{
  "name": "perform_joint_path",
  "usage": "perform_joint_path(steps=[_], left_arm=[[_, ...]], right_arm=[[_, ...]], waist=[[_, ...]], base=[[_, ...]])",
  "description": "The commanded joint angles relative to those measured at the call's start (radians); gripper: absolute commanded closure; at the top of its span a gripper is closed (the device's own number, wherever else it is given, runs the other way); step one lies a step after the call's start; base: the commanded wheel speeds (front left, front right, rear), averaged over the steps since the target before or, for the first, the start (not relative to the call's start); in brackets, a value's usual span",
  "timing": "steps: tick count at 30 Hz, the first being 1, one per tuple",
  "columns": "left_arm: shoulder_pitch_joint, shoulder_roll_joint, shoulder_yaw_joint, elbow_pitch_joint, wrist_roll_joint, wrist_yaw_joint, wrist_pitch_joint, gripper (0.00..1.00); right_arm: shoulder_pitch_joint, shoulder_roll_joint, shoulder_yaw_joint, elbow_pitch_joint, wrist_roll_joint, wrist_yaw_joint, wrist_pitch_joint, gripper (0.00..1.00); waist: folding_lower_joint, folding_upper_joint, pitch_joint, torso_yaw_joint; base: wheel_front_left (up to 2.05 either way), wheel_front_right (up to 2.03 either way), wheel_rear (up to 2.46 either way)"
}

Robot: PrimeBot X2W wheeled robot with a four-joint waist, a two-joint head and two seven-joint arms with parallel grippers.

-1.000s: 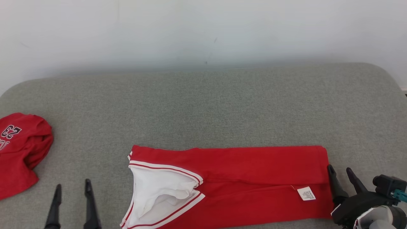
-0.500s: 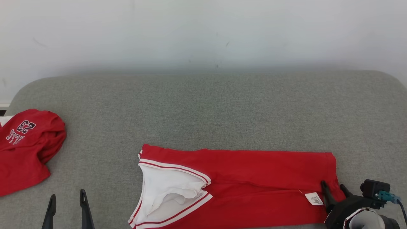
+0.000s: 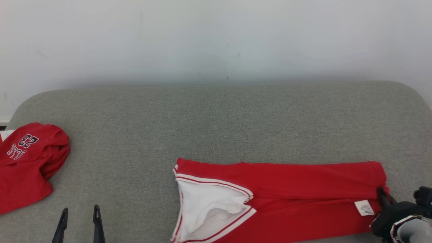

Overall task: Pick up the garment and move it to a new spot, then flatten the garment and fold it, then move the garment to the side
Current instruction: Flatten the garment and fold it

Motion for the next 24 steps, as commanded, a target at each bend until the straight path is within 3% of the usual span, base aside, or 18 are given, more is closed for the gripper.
perform_joint_path(steps=[1, 6, 10, 24], left_arm=[[0.004, 0.005, -0.003, -0.002, 0.010, -0.004, -0.003, 0.00], [-0.003, 0.008, -0.003, -0.001, 0.028, -0.006, -0.003, 0.00], [0.011, 0.009, 0.002, -0.001, 0.035, 0.002, -0.003, 0.00], [0.016, 0.002, 0.020, 0.007, 0.018, 0.000, -0.003, 0.00]], right_arm=[[-0.007, -0.033, -0.017, 0.012, 0.016, -0.002, -0.013, 1.00], [-0.005, -0.106, -0.054, 0.038, 0.037, -0.002, -0.027, 1.00], [-0.001, -0.122, -0.046, 0.017, 0.025, -0.002, -0.031, 1.00], [0.034, 0.025, 0.040, -0.294, 0.023, -0.002, 0.006, 1.00]], waist=[[0.0000, 0.0000, -0.005, -0.008], [0.0000, 0.0000, -0.012, -0.023], [0.0000, 0.0000, -0.019, -0.041], [0.0000, 0.0000, -0.034, -0.057]], base=[[0.00, 0.00, 0.00], [0.00, 0.00, 0.00], [0.00, 0.00, 0.00], [0.00, 0.00, 0.00]])
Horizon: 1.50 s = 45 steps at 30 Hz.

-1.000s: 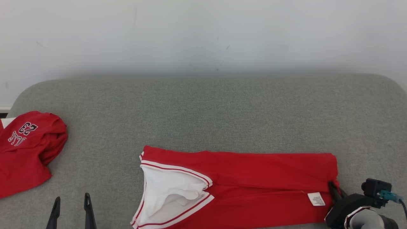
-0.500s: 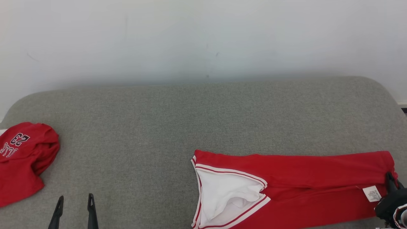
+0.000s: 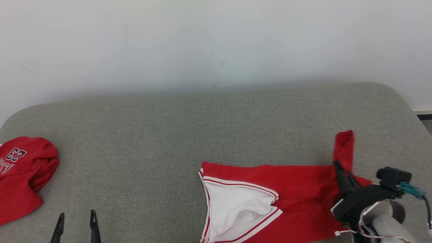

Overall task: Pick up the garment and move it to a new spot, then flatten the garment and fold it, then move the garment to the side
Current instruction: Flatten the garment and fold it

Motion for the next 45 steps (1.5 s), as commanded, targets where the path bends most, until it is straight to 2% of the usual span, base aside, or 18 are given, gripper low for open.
perform_joint_path(steps=[1, 6, 12, 20, 27, 28, 29, 30, 35, 41, 45], left_arm=[[-0.002, -0.001, 0.001, 0.003, -0.005, -0.001, -0.003, 0.00], [-0.012, -0.007, -0.005, 0.010, -0.005, -0.003, -0.003, 0.00], [-0.030, -0.010, -0.014, 0.022, -0.003, -0.012, -0.003, 0.00], [-0.062, -0.018, -0.046, 0.045, 0.002, -0.021, -0.003, 0.00], [-0.083, -0.016, -0.052, 0.070, -0.005, -0.032, -0.003, 0.00], [-0.083, -0.015, -0.053, 0.073, -0.004, -0.033, -0.003, 0.00], [-0.083, -0.015, -0.051, 0.076, -0.004, -0.034, -0.003, 0.00], [-0.085, -0.016, -0.048, 0.078, -0.006, -0.034, -0.003, 0.00], [-0.071, -0.018, -0.034, 0.080, -0.011, -0.029, -0.003, 0.00], [-0.059, -0.023, -0.031, 0.071, -0.010, -0.024, -0.003, 0.00], [-0.047, -0.026, -0.033, 0.057, -0.010, -0.016, -0.003, 0.00]], right_arm=[[0.013, 0.019, 0.013, -0.027, -0.014, -0.002, 0.008, 1.00], [0.030, 0.111, 0.062, -0.141, -0.038, -0.002, 0.056, 1.00], [0.036, 0.218, 0.104, -0.177, -0.086, -0.002, 0.109, 1.00], [0.004, 0.313, 0.140, -0.107, -0.139, -0.002, 0.126, 1.00], [-0.036, 0.346, 0.161, 0.020, -0.196, -0.002, 0.105, 1.00], [-0.045, 0.349, 0.162, 0.037, -0.209, -0.002, 0.099, 0.64], [-0.050, 0.354, 0.163, 0.045, -0.205, -0.002, 0.089, 0.05], [-0.052, 0.356, 0.166, 0.050, -0.199, -0.002, 0.083, 0.00], [-0.070, 0.349, 0.181, 0.007, -0.200, -0.002, 0.027, 0.00], [-0.044, 0.277, 0.146, -0.081, -0.210, -0.002, 0.003, 0.00], [0.010, 0.203, 0.090, -0.166, -0.219, -0.002, 0.003, 0.00]], waist=[[0.0000, 0.0000, 0.000, 0.003], [0.0000, 0.0000, 0.000, 0.020], [0.0000, 0.0000, 0.005, 0.060], [0.0000, 0.0000, 0.015, 0.122], [0.0000, 0.0000, 0.022, 0.152], [0.0000, 0.0000, 0.022, 0.155], [0.0000, 0.0000, 0.022, 0.156], [0.0000, 0.0000, 0.022, 0.156], [0.0000, 0.0000, 0.012, 0.138], [0.0000, 0.0000, 0.005, 0.121], [0.0000, 0.0000, 0.003, 0.110]], base=[[0.00, 0.00, 0.00], [0.00, 0.00, 0.00], [0.00, 0.00, 0.00], [0.00, 0.00, 0.00], [0.00, 0.00, 0.00], [0.00, 0.00, 0.00], [0.00, 0.00, 0.00], [0.00, 0.00, 0.00], [0.00, 0.00, 0.00], [0.00, 0.00, 0.00], [0.00, 0.00, 0.00]])
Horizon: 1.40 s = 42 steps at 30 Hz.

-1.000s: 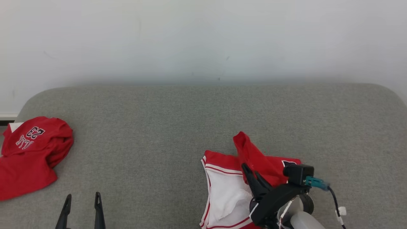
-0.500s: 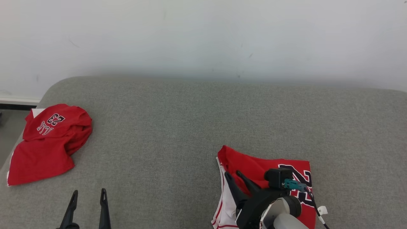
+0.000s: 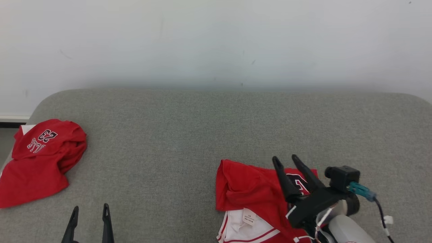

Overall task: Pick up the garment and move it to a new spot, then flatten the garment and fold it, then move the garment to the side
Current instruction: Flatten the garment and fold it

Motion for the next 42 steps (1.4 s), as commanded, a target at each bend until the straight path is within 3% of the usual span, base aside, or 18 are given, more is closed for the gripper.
perform_joint_path(steps=[1, 7, 15, 26, 27, 28, 29, 42], left_arm=[[0.010, -0.001, 0.004, -0.004, -0.003, 0.001, -0.003, 0.00], [0.022, -0.001, 0.016, -0.017, -0.001, 0.004, -0.003, 0.00], [-0.003, -0.003, 0.006, -0.008, 0.006, 0.001, -0.003, 0.00], [0.000, -0.004, 0.003, -0.004, 0.006, -0.005, -0.003, 0.00], [-0.002, -0.005, 0.003, -0.003, 0.006, -0.006, -0.003, 0.00], [-0.004, -0.005, 0.001, -0.002, 0.006, -0.006, -0.003, 0.00], [-0.005, -0.005, 0.001, -0.002, 0.006, -0.006, -0.003, 0.00], [0.013, -0.008, -0.003, -0.004, 0.004, -0.002, -0.003, 0.00]], right_arm=[[0.017, -0.005, -0.006, -0.010, -0.004, -0.002, 0.002, 0.00], [0.131, -0.038, -0.076, -0.123, -0.001, -0.002, 0.061, 0.00], [0.166, 0.000, -0.064, -0.190, -0.029, -0.002, 0.133, 0.00], [0.104, 0.035, -0.016, -0.118, -0.004, -0.002, 0.186, 0.00], [0.098, 0.035, -0.009, -0.103, -0.001, -0.002, 0.192, 0.51], [0.090, 0.034, -0.006, -0.089, 0.002, -0.002, 0.190, 0.81], [0.084, 0.036, -0.001, -0.078, 0.004, -0.002, 0.188, 1.00], [0.145, 0.052, 0.131, -0.151, 0.039, -0.002, 0.153, 1.00]], waist=[[0.0000, 0.0000, 0.000, -0.004], [0.0000, 0.0000, 0.005, -0.022], [0.0000, 0.0000, 0.011, -0.013], [0.0000, 0.0000, 0.019, 0.035], [0.0000, 0.0000, 0.020, 0.039], [0.0000, 0.0000, 0.020, 0.043], [0.0000, 0.0000, 0.020, 0.046], [0.0000, 0.0000, 0.004, 0.044]], base=[[0.00, 0.00, 0.00], [0.00, 0.00, 0.00], [0.00, 0.00, 0.00], [0.00, 0.00, 0.00], [0.00, 0.00, 0.00], [0.00, 0.00, 0.00], [0.00, 0.00, 0.00], [0.00, 0.00, 0.00]])
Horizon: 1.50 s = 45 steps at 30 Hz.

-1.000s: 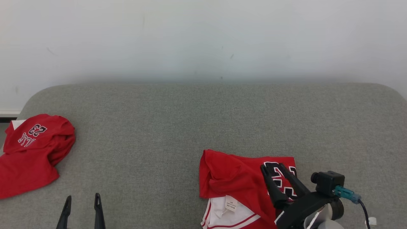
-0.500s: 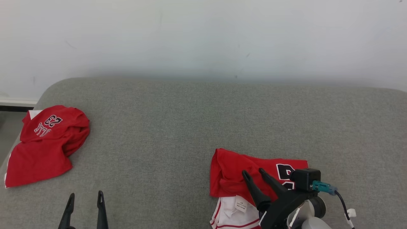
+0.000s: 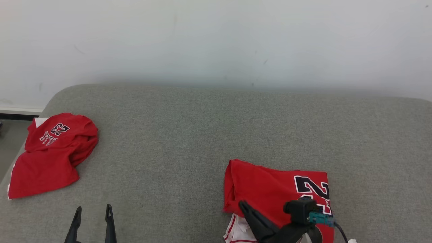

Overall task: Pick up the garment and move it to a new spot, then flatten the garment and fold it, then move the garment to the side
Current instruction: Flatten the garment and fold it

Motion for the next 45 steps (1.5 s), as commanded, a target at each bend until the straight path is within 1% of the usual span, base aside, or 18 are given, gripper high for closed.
perform_joint_path(steps=[1, 2, 3, 7, 11, 16, 20, 24, 28, 32, 35, 40, 41, 45], left_arm=[[0.010, -0.003, -0.002, -0.001, 0.001, 0.001, -0.003, 0.00], [0.008, -0.003, -0.002, 0.001, -0.001, 0.000, -0.003, 0.00], [0.005, -0.003, -0.002, 0.004, -0.002, -0.002, -0.003, 0.00], [-0.005, -0.001, 0.005, 0.013, -0.004, -0.005, -0.003, 0.00], [-0.002, -0.001, 0.010, 0.011, 0.001, -0.003, -0.003, 0.00], [0.007, 0.001, 0.014, 0.003, 0.005, 0.002, -0.003, 0.00], [0.010, 0.000, 0.015, -0.002, 0.004, 0.006, -0.003, 0.00], [0.012, -0.001, 0.017, -0.006, 0.006, 0.008, -0.003, 0.00], [0.005, 0.000, 0.022, -0.005, 0.003, 0.010, -0.003, 0.00], [-0.001, -0.001, 0.024, -0.008, 0.005, 0.012, -0.003, 0.00], [-0.001, -0.002, 0.024, -0.011, 0.007, 0.016, -0.003, 0.00], [-0.001, 0.002, 0.027, -0.014, 0.011, 0.014, -0.003, 0.00], [0.002, 0.006, 0.024, -0.015, 0.016, 0.016, -0.003, 0.00], [0.008, 0.012, 0.024, -0.012, 0.026, 0.020, -0.003, 0.00]], right_arm=[[0.018, 0.003, 0.010, -0.005, 0.004, -0.002, 0.004, 1.00], [0.027, 0.004, 0.021, -0.011, 0.009, -0.002, 0.003, 0.26], [0.037, 0.005, 0.034, -0.012, 0.013, -0.002, 0.010, 0.00], [0.052, -0.002, 0.045, -0.021, 0.028, -0.002, -0.004, 0.00], [0.050, -0.022, 0.022, -0.052, 0.036, -0.002, -0.055, 0.00], [0.046, -0.053, -0.075, -0.082, -0.012, -0.002, -0.156, 0.00], [0.061, -0.073, -0.168, -0.086, -0.071, -0.002, -0.189, 0.00], [0.076, -0.074, -0.255, -0.101, -0.135, -0.002, -0.205, 0.00], [0.102, -0.060, -0.346, -0.130, -0.191, -0.002, -0.214, 0.00], [0.136, -0.030, -0.433, -0.169, -0.237, -0.002, -0.214, 0.00], [0.170, -0.008, -0.479, -0.198, -0.277, -0.002, -0.214, 0.00], [0.213, 0.016, -0.518, -0.231, -0.317, -0.002, -0.213, 0.00], [0.229, 0.015, -0.519, -0.236, -0.345, -0.002, -0.213, 0.00], [0.241, 0.017, -0.515, -0.237, -0.373, -0.002, -0.213, 0.00]], waist=[[0.0000, -0.0001, 0.000, -0.003], [0.0000, -0.0001, 0.001, -0.004], [0.0000, -0.0001, 0.001, -0.006], [0.0000, -0.0001, 0.001, -0.012], [0.0000, -0.0001, -0.004, -0.026], [0.0000, -0.0001, -0.010, -0.054], [0.0000, -0.0001, -0.010, -0.081], [0.0000, -0.0001, -0.007, -0.112], [0.0000, -0.0001, -0.004, -0.142], [0.0000, -0.0001, 0.000, -0.169], [0.0000, -0.0001, 0.002, -0.185], [0.0000, -0.0001, 0.004, -0.199], [0.0000, -0.0001, 0.003, -0.201], [0.0000, -0.0001, 0.001, -0.201]], base=[[0.00, 0.00, 0.00], [0.00, 0.00, 0.00], [0.00, 0.00, 0.00], [0.00, 0.00, 0.00], [0.00, 0.00, 0.00], [0.00, 0.00, 0.00], [0.00, 0.00, 0.00], [0.00, 0.00, 0.00], [0.00, 0.00, 0.00], [0.00, 0.00, 0.00], [0.00, 0.00, 0.00], [0.00, 0.00, 0.00], [0.00, 0.00, 0.00], [0.00, 0.00, 0.00]])
